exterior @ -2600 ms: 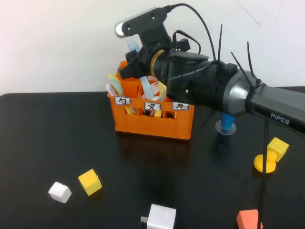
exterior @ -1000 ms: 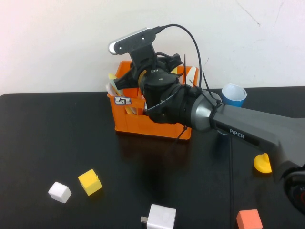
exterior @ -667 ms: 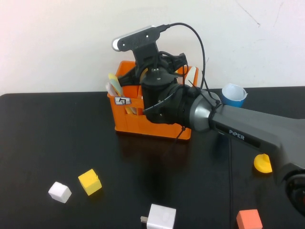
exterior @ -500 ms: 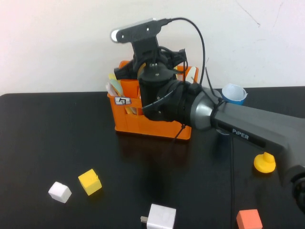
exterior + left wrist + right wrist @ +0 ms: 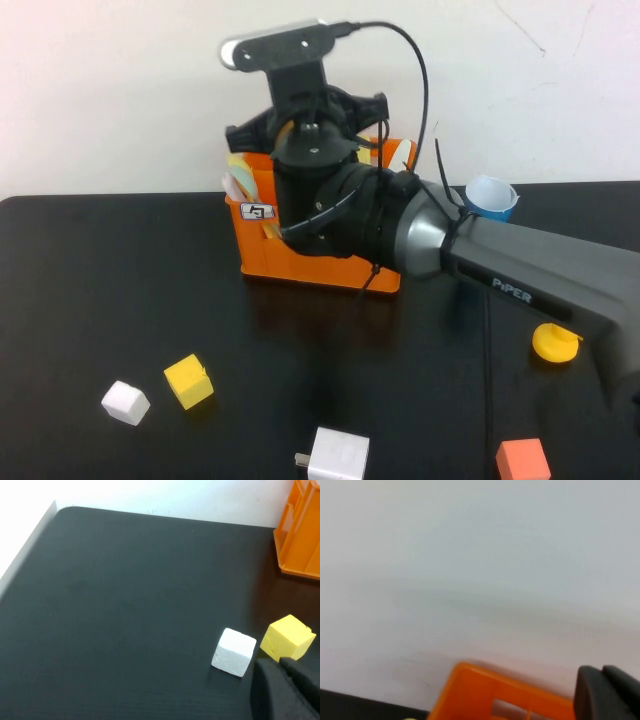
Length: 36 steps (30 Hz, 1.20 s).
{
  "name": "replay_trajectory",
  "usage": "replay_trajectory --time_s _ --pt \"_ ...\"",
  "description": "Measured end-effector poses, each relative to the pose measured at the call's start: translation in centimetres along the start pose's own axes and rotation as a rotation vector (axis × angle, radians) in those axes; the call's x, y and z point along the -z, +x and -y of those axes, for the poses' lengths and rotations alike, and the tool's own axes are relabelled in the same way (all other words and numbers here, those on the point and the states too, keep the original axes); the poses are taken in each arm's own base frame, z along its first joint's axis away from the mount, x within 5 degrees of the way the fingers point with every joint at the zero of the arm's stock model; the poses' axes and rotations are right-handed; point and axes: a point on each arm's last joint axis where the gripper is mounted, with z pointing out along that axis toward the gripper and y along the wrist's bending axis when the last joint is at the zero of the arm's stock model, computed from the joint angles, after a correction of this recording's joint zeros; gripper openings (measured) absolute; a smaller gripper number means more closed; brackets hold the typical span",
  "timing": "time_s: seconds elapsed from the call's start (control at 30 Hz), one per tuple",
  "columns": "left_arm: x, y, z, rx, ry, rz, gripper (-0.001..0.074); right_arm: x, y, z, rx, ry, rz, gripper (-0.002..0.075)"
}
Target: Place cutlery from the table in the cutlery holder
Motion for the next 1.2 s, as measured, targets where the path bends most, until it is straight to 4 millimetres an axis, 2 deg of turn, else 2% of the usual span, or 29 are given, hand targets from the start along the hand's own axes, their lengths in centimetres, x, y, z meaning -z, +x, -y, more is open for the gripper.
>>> replay_trajectory --time_s 0.1,0.13,0.2,0.33,0.47,0.7,0.93,1.07,1.2 --pt "0.0 0.0 0.0 0.0 0.0 0.0 -0.0003 0.9 -0.8 -0.2 0.009 -0.011 0.014 0.0009" --pt "0.0 0.0 0.0 0.0 0.0 0.0 -0.0003 2.7 -2.7 -0.2 0.024 -0.034 0.047 0.0004" --pt "0.0 0.0 0.0 0.0 0.0 0.0 -0.0003 4.6 -4.0 0.3 0.035 -0.054 0.063 0.0" --pt "0.0 0.0 0.0 0.0 0.0 0.0 -0.0003 7.9 -5.0 1.7 0.057 -0.124 0.067 -0.0001" --pt "0.0 0.0 0.0 0.0 0.0 0.0 -0.0003 10.8 -4.5 4.0 0.098 -0.195 0.046 -0.0001" --pt "0.0 0.0 0.0 0.002 0.0 0.0 -0.0003 16.5 -4.1 9.1 0.185 -0.276 0.038 -0.0001" --pt "0.0 0.0 0.0 0.002 0.0 0.0 -0.0003 21.9 -3.8 13.8 0.401 -0.352 0.068 -0.0001" --pt "0.0 0.0 0.0 0.002 0.0 0.0 -0.0003 24.6 -2.8 16.3 0.551 -0.394 0.08 -0.0001" --pt "0.0 0.0 0.0 0.002 0.0 0.0 -0.0003 26.9 -0.9 18.4 0.66 -0.443 0.084 -0.0001"
